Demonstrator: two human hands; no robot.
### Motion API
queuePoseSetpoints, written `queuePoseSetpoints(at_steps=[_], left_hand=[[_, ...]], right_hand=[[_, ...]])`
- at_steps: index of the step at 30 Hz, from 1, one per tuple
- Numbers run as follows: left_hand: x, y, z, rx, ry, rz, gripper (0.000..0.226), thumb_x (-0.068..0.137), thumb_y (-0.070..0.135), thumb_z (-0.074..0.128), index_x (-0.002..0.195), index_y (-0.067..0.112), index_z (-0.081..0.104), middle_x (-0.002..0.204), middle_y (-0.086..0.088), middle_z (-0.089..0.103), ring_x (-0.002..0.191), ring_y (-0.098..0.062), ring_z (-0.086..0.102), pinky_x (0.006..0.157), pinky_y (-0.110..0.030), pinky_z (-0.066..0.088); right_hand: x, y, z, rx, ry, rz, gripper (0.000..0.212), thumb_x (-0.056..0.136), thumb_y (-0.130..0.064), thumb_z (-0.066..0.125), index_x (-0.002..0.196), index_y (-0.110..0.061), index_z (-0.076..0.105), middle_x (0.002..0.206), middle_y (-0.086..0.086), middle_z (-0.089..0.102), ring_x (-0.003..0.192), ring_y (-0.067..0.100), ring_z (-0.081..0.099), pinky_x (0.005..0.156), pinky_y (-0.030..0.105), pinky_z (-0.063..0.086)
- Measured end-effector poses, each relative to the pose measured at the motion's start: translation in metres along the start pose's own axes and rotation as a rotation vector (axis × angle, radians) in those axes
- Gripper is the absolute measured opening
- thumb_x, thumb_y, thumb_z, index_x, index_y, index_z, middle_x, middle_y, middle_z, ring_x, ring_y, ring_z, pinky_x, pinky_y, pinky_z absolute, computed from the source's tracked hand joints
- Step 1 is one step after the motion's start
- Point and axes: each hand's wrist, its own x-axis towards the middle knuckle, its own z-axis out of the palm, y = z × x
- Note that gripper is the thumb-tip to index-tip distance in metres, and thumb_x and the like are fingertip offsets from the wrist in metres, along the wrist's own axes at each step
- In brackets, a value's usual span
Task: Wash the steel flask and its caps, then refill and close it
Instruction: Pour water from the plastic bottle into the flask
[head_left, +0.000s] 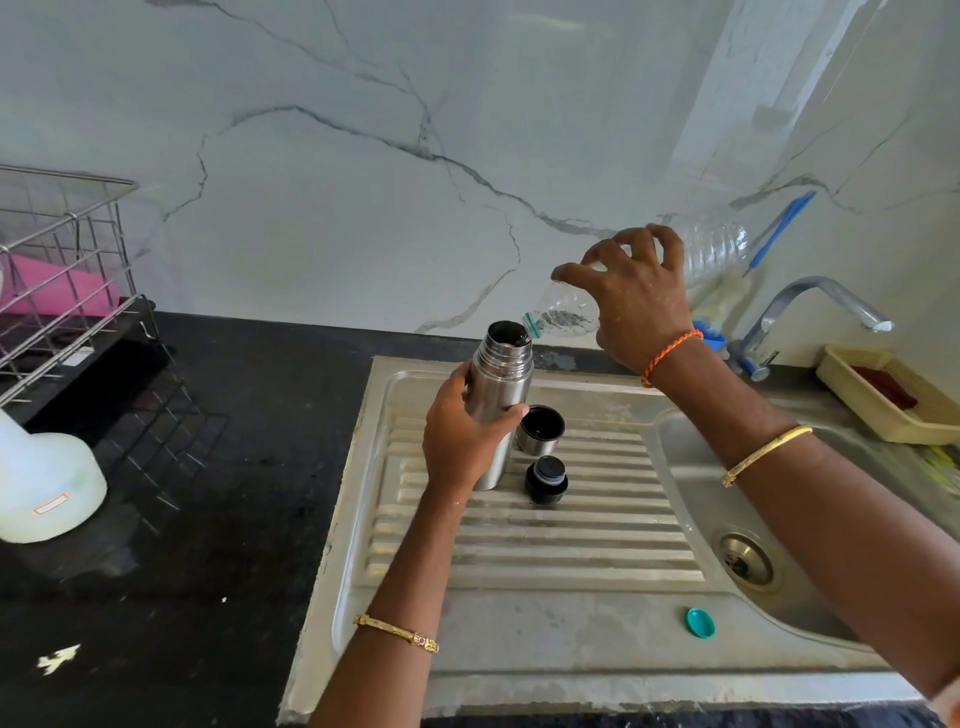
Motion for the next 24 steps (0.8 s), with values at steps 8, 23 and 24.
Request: queuePoseSetpoints(at_steps=[8,23,24], left_hand=[[0.001,-0.001,0.0,0.009,0.005,-0.007,0.066,0.064,0.038,0.087,0.122,0.022,0.06,0.111,0.01,0.066,0.099,-0.006,0.06,0.078,-0.023,0.05],[0.0,0.007,-0.004,0.064,-0.041,-0.038,0.064,0.066,0.036,0.087,0.122,0.023,0.057,0.112,0.008,0.066,0.099,-0.009,0.06,0.081,-0.027,0.046],[0.0,0.008,-0.004,0.063,-0.042,-0.041,0.064,0.066,0.036,0.087,0.122,0.023,0.057,0.112,0.008,0.066,0.099,-0.009,0.06,0.082,-0.028,0.047]], right_hand=[[0.006,-0.002,-0.001,-0.022,0.072,-0.046,0.056,0.065,0.009,0.062,0.108,-0.026,0.068,0.109,0.013,0.063,0.115,0.042,0.049,0.108,0.057,0.02],[0.019,-0.015,-0.011,-0.319,0.173,-0.284,0.049,0.077,-0.009,0.029,0.084,-0.033,0.071,0.095,0.007,0.067,0.106,0.037,0.06,0.105,0.054,0.034],[0.02,-0.017,-0.012,-0.353,0.167,-0.312,0.045,0.078,-0.012,0.033,0.085,-0.034,0.071,0.096,0.006,0.067,0.107,0.036,0.06,0.106,0.053,0.034]])
